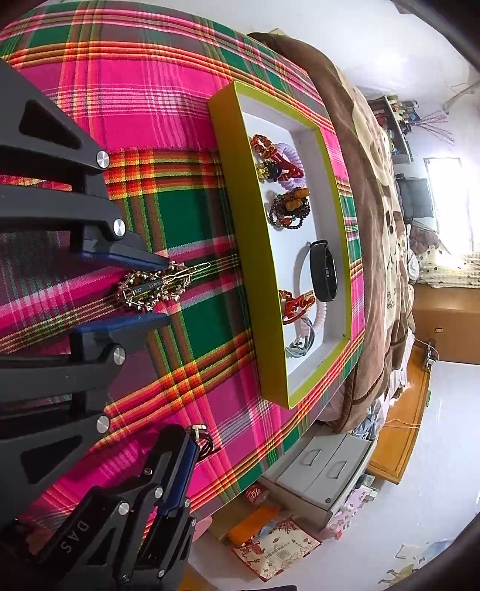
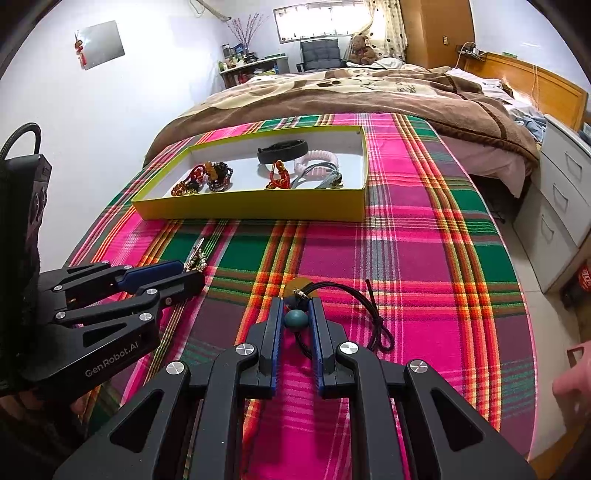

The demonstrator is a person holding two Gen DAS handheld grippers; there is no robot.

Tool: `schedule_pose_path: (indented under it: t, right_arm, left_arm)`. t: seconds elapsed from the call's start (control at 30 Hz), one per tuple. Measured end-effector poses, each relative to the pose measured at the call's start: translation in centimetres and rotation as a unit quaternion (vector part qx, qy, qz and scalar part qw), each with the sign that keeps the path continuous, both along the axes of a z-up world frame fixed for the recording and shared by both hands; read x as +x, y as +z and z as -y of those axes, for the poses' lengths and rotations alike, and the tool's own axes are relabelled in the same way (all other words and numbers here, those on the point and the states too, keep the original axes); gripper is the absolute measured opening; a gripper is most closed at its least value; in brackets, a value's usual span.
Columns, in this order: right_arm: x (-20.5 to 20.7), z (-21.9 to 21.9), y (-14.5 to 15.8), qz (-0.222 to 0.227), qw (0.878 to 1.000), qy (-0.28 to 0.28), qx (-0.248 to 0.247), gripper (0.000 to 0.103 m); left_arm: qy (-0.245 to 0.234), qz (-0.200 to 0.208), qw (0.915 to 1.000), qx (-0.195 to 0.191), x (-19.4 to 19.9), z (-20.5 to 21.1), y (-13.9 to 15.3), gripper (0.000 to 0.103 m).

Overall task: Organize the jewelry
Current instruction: 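Grasp the gold chain bracelet with the left tool and lift it, then carry the gold chain with the left tool while the right tool carries the black cord into the box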

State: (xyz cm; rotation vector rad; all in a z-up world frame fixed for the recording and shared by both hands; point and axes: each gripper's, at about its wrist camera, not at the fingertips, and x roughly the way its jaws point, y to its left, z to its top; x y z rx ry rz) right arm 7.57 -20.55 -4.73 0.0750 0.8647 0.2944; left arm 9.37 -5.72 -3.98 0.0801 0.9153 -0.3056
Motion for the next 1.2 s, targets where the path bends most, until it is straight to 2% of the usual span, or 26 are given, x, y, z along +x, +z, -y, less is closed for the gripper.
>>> schedule_pose_path:
  t: [0.33,0.67,1.03,1.2]
  right_arm:
    - [-0.1,-0.1,0.6,0.007,1.000,0.001,-0.003,0.014]
    - [0.9,-0.6,2.8,0.030,1.000,0.004,-0.001,0.014]
    - [4.9,-1.3,5.4,0.058,0.998,0.000,-0.001,0.014]
    - [7.3,-1.7,5.8,0.062,0.998,0.001,-0.003,0.014]
  left_arm:
    - [0.005,0.013,0.9999,-0.007,-0.5,-0.7,0.9,0.023]
    - [0.011,0.040,0.9990,-0.015,-0.3,-2.1,3.5,0.023]
    - [0.038,0.062,0.9970,-0.026,3.5,-5.1,6.4,0.023]
    - [0.052,0.063,0.9962,-0.029,5.5,-6.1,6.5,0.023]
